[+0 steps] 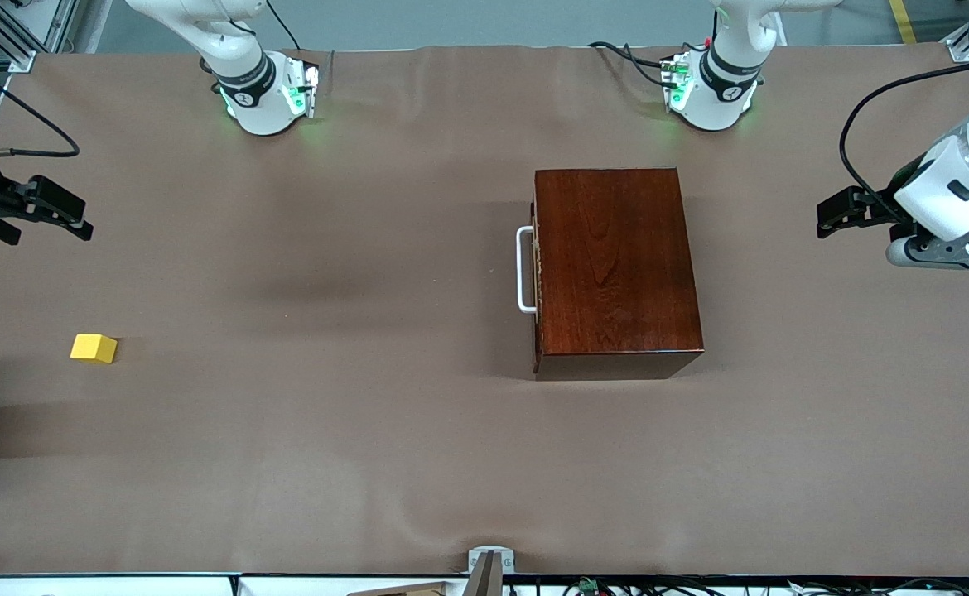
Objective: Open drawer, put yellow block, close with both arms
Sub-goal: 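Move the left gripper down to the white drawer handle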
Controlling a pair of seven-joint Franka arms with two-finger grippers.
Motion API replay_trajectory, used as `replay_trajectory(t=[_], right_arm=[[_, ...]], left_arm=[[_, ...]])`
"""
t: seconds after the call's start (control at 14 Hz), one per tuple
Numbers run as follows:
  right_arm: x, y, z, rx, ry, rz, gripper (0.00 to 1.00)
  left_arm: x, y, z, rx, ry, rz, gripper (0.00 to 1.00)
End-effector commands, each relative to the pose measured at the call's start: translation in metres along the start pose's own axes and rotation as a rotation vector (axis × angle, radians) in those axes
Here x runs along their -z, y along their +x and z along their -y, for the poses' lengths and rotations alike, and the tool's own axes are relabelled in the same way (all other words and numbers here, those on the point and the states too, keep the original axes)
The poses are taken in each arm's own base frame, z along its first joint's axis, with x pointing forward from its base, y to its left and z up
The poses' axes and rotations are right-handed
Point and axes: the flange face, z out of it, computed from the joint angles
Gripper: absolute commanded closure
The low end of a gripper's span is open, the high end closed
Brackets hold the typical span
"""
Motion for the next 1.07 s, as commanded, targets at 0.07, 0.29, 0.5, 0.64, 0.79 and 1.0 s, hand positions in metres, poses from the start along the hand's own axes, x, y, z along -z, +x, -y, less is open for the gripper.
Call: replay_trajectory(t=[0.07, 0.29, 0.5, 0.64, 0.79, 1.0], right_arm=[[0.003, 0.003, 0.007, -0.004, 0.012, 0.0, 0.0], [0.003, 0.003, 0.008, -0.002, 0.012, -0.002, 0.0], [0.003, 0.003, 0.008, -0.002, 0.012, -0.002, 0.0], [0.003, 0.003, 0.008, -0.002, 0.012, -0.002, 0.0], [0.003, 0.003, 0.007, -0.002, 0.011, 0.0, 0.0], [0.002, 0.003, 0.007, -0.002, 0.009, 0.003, 0.0]], left_arm=[[0.002, 0.0, 0.0, -0.008, 0.015, -0.006, 0.0], [0.002, 0.003, -0.003, -0.012, 0.013, -0.008, 0.0], [0.002, 0.016, -0.019, -0.035, 0.014, -0.016, 0.0], [-0.006, 0.026, -0.054, 0.031, 0.016, -0.008, 0.0], [-0.017, 0.028, -0.093, 0.094, 0.02, 0.007, 0.0], [-0.036, 0.02, -0.176, 0.134, 0.047, 0.025, 0.0]])
